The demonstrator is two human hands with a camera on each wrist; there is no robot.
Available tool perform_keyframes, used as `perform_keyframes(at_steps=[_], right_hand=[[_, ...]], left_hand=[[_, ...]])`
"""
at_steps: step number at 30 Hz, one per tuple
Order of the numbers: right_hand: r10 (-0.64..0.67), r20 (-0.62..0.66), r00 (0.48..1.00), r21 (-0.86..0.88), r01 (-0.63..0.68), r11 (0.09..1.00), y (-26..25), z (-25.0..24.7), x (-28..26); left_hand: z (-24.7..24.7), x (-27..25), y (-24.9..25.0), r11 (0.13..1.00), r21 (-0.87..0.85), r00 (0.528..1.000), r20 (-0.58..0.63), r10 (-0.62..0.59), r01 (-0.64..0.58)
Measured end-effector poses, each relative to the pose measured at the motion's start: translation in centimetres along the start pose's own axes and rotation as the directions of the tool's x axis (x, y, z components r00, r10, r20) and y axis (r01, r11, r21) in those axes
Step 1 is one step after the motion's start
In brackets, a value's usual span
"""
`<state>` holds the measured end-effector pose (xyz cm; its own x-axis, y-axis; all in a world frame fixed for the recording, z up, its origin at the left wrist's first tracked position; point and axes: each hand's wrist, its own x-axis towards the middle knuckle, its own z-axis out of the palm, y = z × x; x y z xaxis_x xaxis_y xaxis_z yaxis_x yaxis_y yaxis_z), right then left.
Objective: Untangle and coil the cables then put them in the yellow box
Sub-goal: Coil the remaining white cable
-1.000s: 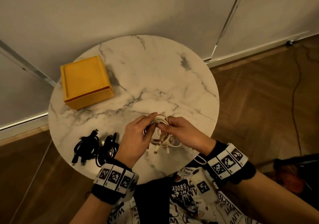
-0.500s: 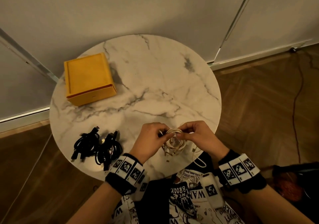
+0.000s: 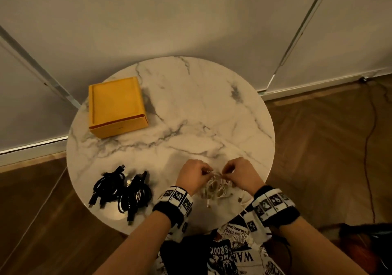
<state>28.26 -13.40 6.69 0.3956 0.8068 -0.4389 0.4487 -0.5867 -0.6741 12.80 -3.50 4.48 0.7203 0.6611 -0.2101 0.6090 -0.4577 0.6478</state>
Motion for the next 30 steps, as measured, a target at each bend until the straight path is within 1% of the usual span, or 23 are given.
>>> perform_keyframes(at_steps=[1, 2, 4, 7, 9, 11, 13, 15, 16, 18, 20, 21, 23, 25, 27, 28, 30], right_hand=[[-0.004, 0.016, 1.000, -0.092, 0.005, 0.996, 0.3, 0.8, 0.2], [-0.003, 0.032, 0.999, -0.148, 0.008, 0.989, 0.4, 1.4, 0.3], [-0.021, 0.044, 0.999, -0.178, 0.029, 0.984, 0.3, 1.6, 0.3], [-0.069, 0.046, 0.997, -0.102, 0.073, 0.992, 0.0, 0.6, 0.2], [-0.073, 0.031, 0.997, -0.014, 0.073, 0.997, -0.4, 0.0, -0.1], [-0.081, 0.003, 0.997, 0.084, 0.081, 0.993, -0.3, -0.4, -0.5], [-0.113, -0.001, 0.994, 0.126, 0.113, 0.986, -0.6, -0.4, -0.8], [-0.124, 0.052, 0.991, 0.158, 0.114, 0.981, -1.6, -0.1, -0.5], [-0.120, 0.074, 0.990, 0.144, 0.108, 0.984, -2.1, 0.1, -0.2], [-0.127, 0.114, 0.985, 0.084, 0.117, 0.990, -3.3, 0.7, 1.1], [-0.154, 0.175, 0.972, 0.064, 0.145, 0.987, -4.6, 1.4, 2.2], [-0.159, 0.203, 0.966, 0.066, 0.149, 0.987, -5.3, 1.7, 2.5], [-0.169, 0.242, 0.955, 0.086, 0.153, 0.985, -6.3, 2.2, 3.0], [-0.179, 0.272, 0.945, 0.110, 0.155, 0.982, -7.2, 2.4, 3.3], [-0.182, 0.297, 0.937, 0.126, 0.150, 0.981, -7.9, 2.7, 3.5], [-0.182, 0.299, 0.937, 0.134, 0.147, 0.980, -8.2, 2.8, 3.8], [-0.186, 0.292, 0.938, 0.163, 0.143, 0.976, -9.1, 2.8, 4.3]], left_hand=[[0.8, -0.1, -0.7, 0.998, 0.046, 0.999, 0.014, -0.040, 0.039], [1.5, -0.3, -1.3, 0.996, 0.064, 0.998, 0.011, -0.065, 0.065], [2.2, -0.6, -1.8, 0.997, 0.042, 0.997, -0.016, -0.070, 0.071], [1.8, -0.5, -1.5, 0.999, -0.010, 0.998, -0.035, -0.043, 0.043], [1.1, -0.3, -1.5, 0.994, -0.106, 0.998, -0.037, -0.045, 0.041], [0.2, -0.4, -1.7, 0.979, -0.200, 0.999, 0.001, -0.036, 0.035], [-1.8, -1.2, -1.3, 0.955, -0.288, 0.998, 0.038, -0.057, 0.065], [-4.8, -2.3, -1.5, 0.946, -0.307, 0.995, 0.033, -0.099, 0.104], [-6.3, -2.6, -1.9, 0.947, -0.296, 0.991, 0.023, -0.128, 0.129], [-9.5, -3.1, -3.6, 0.953, -0.261, 0.986, -0.024, -0.166, 0.154], [-12.9, -3.1, -6.3, 0.956, -0.241, 0.975, -0.105, -0.194, 0.164], [-14.5, -2.9, -8.2, 0.962, -0.199, 0.963, -0.156, -0.221, 0.189], [-17.5, -2.2, -11.8, 0.955, -0.041, 0.917, -0.268, -0.295, 0.295], [-20.0, -0.9, -14.7, 0.916, 0.109, 0.875, -0.356, -0.328, 0.387], [-21.5, 0.5, -16.4, 0.865, 0.268, 0.874, -0.370, -0.314, 0.424], [-21.7, 1.2, -17.1, 0.838, 0.328, 0.881, -0.345, -0.324, 0.436], [-21.5, 2.4, -17.5, 0.807, 0.387, 0.891, -0.283, -0.355, 0.445]])
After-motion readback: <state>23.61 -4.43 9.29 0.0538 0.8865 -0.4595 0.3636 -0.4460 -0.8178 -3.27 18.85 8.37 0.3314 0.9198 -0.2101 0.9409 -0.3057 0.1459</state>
